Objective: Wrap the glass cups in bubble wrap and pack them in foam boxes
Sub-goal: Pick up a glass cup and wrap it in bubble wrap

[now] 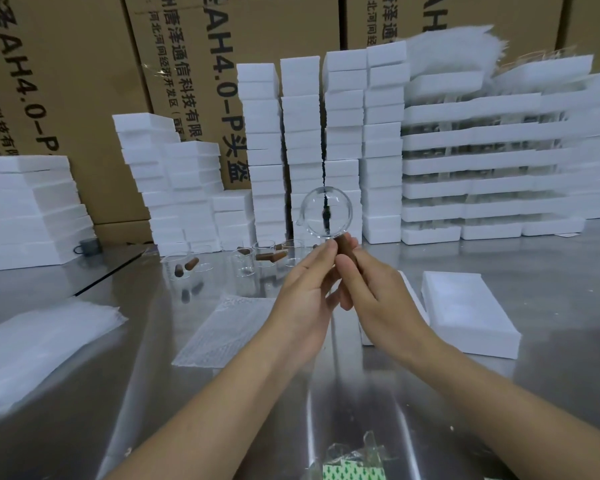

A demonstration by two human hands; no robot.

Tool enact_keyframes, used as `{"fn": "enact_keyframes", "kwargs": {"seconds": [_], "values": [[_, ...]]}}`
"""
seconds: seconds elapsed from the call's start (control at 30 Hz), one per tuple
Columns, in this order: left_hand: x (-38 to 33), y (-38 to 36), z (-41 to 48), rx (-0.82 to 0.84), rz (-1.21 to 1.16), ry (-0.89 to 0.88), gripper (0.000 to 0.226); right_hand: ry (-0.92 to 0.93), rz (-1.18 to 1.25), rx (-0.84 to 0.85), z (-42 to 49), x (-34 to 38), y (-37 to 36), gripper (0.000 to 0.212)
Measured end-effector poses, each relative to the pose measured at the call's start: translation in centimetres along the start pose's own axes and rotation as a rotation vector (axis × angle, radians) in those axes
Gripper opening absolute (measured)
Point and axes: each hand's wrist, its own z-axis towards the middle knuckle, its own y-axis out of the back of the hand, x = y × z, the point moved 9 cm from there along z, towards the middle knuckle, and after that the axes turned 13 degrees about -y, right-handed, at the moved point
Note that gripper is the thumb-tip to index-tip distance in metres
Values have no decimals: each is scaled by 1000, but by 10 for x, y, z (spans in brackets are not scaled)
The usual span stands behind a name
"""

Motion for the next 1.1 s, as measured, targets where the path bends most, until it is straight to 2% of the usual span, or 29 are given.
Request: {"fn": "enact_keyframes", "kwargs": {"seconds": [0.13, 0.33, 0.47, 0.53, 0.6, 0.8, 0.97, 1.03, 1.1], "values": [[-1, 6, 2, -33, 36, -37, 29, -40, 71, -15, -1, -7, 0, 9], [-12, 7, 6, -20, 73, -96, 39, -60, 269, 72, 1, 1, -6, 27], [-8, 11, 4, -57, 111, -22, 40, -318, 601, 260, 1, -12, -28, 50], [-5, 20, 3, -115, 163, -2, 32, -460, 769, 365, -3, -18, -39, 48], [-3, 28, 2, -167, 199, -1, 23, -555, 828, 420, -6, -24, -44, 48], [-2, 28, 0, -183, 202, -3, 26, -581, 849, 426, -4, -31, -43, 45], [-16, 17, 7, -14, 171, -23, 34, -399, 701, 314, 11, -26, -19, 42], [-21, 15, 10, 35, 118, -18, 50, -328, 591, 234, 18, -27, -3, 40], [-28, 24, 16, 11, 55, -23, 71, -287, 496, 143, 24, -30, 15, 40]]}}
